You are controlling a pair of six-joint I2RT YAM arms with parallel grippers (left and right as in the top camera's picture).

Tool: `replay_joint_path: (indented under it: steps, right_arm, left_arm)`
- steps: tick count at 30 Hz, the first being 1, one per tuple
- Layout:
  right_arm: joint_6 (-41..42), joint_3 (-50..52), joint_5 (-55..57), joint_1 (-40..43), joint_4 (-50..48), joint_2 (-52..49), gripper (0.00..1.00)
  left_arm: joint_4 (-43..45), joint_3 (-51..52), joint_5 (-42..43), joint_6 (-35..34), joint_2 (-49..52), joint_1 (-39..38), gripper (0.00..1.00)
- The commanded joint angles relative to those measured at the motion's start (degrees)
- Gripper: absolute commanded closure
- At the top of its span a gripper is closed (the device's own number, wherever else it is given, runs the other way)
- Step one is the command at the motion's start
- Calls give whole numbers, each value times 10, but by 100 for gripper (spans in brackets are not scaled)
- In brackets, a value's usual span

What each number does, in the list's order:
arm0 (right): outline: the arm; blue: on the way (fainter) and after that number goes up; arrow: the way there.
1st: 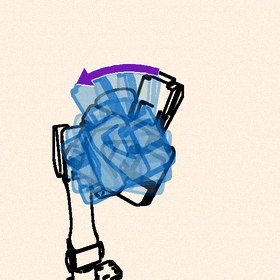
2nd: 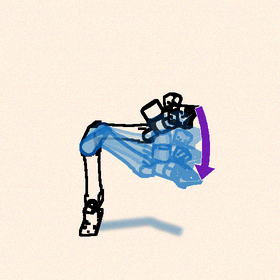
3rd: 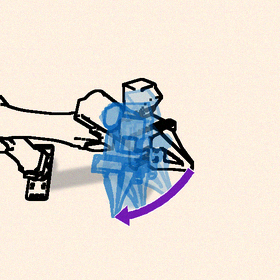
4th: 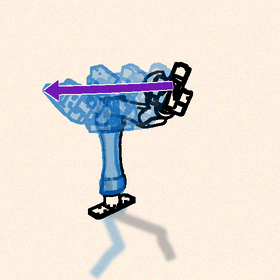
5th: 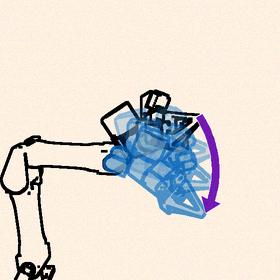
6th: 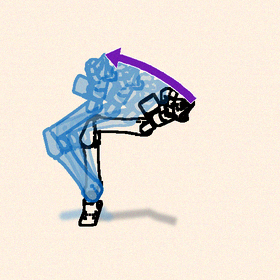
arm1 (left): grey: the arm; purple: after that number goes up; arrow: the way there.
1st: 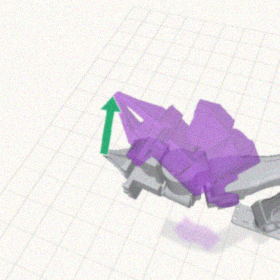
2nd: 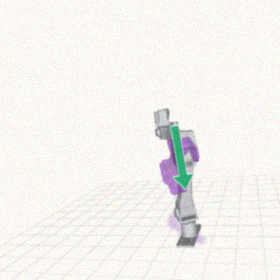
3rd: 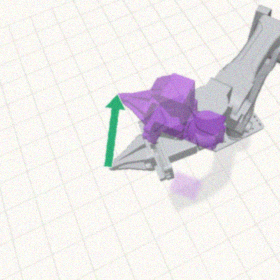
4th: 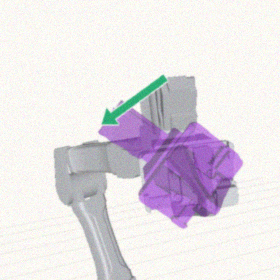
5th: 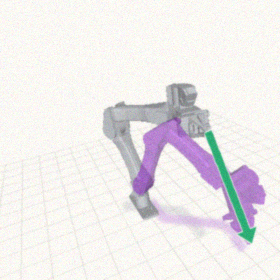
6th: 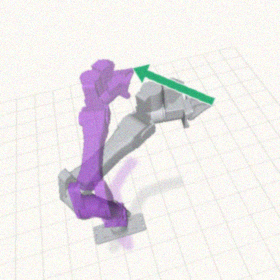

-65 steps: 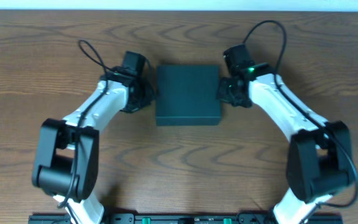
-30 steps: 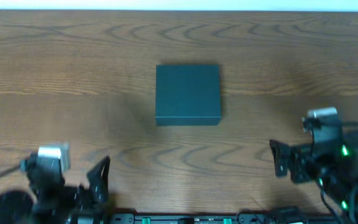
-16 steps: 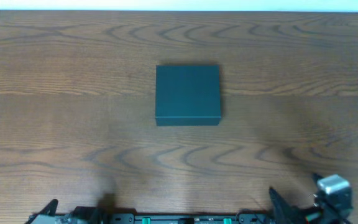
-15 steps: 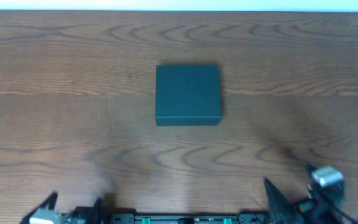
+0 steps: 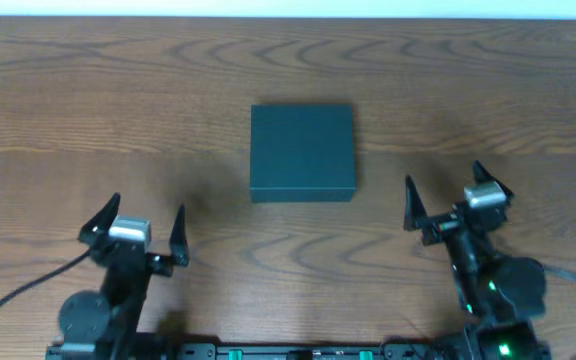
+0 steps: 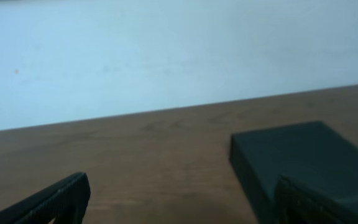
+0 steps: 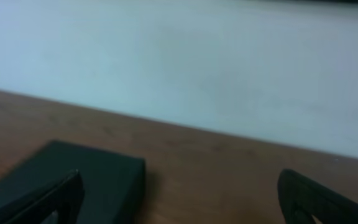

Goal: Pack container

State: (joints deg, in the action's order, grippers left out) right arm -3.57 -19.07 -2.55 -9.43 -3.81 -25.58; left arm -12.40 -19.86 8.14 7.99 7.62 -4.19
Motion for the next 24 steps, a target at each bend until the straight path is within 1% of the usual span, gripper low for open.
replay_joint_path:
  steps: [1, 3, 4, 6, 8, 10, 12, 14, 16, 19, 24]
  right_arm:
    - [-16, 12, 21, 5, -4, -58, 1]
    - [0, 14, 17, 5, -20, -103, 1]
    - [14, 14, 17, 5, -31, -120, 1]
    - [56, 14, 16, 5, -54, -155, 1]
    - [95, 15, 5, 5, -56, -172, 1]
    - [116, 16, 2, 5, -55, -181, 1]
    - [128, 24, 2, 7, -48, -181, 1]
    - [155, 31, 1, 14, -22, -180, 1]
    - [156, 39, -24, 25, 1, -180, 1]
    - [155, 52, -39, 39, 4, -177, 1]
    - [151, 109, -71, 64, 3, -170, 1]
  left_arm:
    - [66, 56, -13, -7, 22, 0, 5]
    - [119, 83, -13, -13, 35, 0, 5]
    - [125, 90, -15, -13, 38, 0, 5]
    - [117, 106, -42, -14, 44, 0, 5]
    - [87, 114, -47, -17, 44, 0, 5]
    - [67, 124, -47, -40, 44, 0, 5]
    - [68, 148, -47, -87, 44, 0, 5]
    - [71, 170, -47, -114, 44, 0, 5]
    - [84, 189, -48, -123, 44, 0, 5]
    - [86, 196, -58, -123, 44, 0, 5]
    - [80, 196, -73, -123, 44, 0, 4]
